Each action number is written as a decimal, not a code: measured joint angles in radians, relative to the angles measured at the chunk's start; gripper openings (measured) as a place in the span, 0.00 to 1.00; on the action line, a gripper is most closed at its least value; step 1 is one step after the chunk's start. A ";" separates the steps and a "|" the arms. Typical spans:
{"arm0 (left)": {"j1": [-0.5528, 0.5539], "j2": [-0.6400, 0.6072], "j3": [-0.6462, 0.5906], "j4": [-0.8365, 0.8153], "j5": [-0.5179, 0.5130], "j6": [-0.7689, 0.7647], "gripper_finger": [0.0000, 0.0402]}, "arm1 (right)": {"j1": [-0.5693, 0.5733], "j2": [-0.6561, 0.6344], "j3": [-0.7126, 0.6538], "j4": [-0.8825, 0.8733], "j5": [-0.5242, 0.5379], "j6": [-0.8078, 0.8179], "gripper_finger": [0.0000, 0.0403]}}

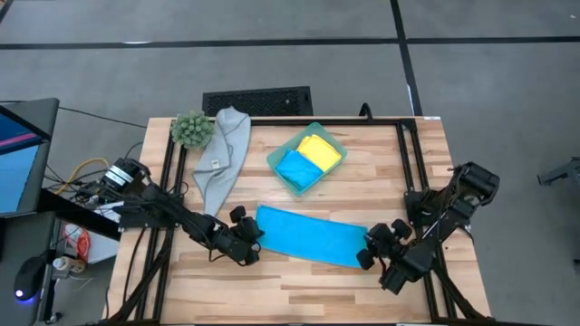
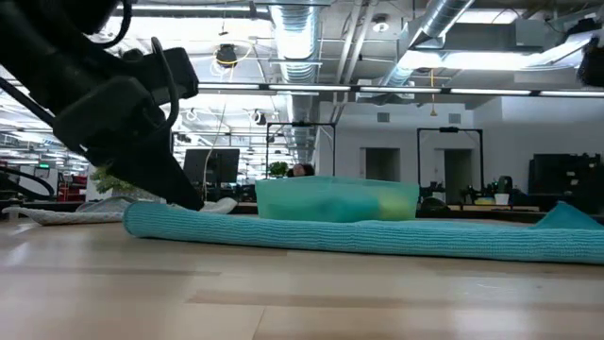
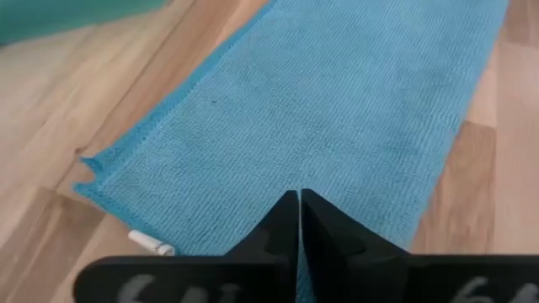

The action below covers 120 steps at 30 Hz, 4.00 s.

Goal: Fold microfiber towels
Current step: Fold the blue microfiber towel

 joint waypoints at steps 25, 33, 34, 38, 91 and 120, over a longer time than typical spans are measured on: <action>-0.170 0.216 0.091 0.063 -0.330 -0.126 0.00 | 0.069 0.381 0.141 0.413 0.355 -0.186 0.19; -0.182 0.310 0.105 0.074 -0.323 -0.264 0.00 | 0.074 0.390 0.150 0.385 0.305 -0.207 0.17; -0.182 0.310 0.105 0.071 -0.320 -0.263 0.00 | 0.078 0.389 0.150 0.372 0.293 -0.219 0.17; -0.184 0.293 0.106 0.015 -0.290 -0.258 0.00 | 0.095 0.362 0.149 0.267 0.250 -0.221 0.17; -0.186 0.142 0.100 0.043 -0.242 -0.102 0.00 | -0.247 -0.045 -0.088 0.288 -0.262 0.014 0.17; -0.225 0.056 0.101 -0.076 -0.185 -0.082 0.00 | -0.519 -0.042 0.205 0.427 -0.283 -0.568 0.02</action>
